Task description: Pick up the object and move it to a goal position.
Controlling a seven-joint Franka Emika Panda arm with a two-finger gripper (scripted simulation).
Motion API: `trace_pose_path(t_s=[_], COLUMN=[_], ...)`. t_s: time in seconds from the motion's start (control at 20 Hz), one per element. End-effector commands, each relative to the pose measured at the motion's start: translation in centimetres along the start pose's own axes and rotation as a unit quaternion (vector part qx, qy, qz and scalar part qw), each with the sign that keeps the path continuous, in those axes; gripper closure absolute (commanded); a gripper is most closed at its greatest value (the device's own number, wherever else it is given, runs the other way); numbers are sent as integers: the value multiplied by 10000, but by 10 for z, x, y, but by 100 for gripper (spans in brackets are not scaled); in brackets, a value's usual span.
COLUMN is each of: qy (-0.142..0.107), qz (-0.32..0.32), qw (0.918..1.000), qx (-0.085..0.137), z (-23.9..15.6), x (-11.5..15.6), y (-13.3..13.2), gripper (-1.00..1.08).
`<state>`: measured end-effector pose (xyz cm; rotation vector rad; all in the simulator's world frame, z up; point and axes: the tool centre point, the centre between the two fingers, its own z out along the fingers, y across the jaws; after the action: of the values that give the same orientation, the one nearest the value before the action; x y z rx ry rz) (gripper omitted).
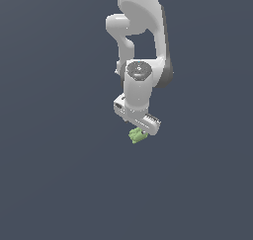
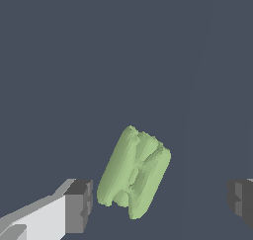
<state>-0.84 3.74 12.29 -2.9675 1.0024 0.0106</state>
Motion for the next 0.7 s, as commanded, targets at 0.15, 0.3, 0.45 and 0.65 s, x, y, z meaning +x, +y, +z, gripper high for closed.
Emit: trace_pose_path(t_s=[0.15, 0.3, 0.45, 0.65], qy=[8, 16, 26, 38], qz=[736, 1110, 1424, 1746], qw=[9973, 9938, 9898, 9846], qx=[-8, -12, -16, -20], z=[11, 16, 20, 24], x=[-8, -11, -14, -17], y=[-4, -6, -7, -9], gripper=[-92, -92, -92, -92])
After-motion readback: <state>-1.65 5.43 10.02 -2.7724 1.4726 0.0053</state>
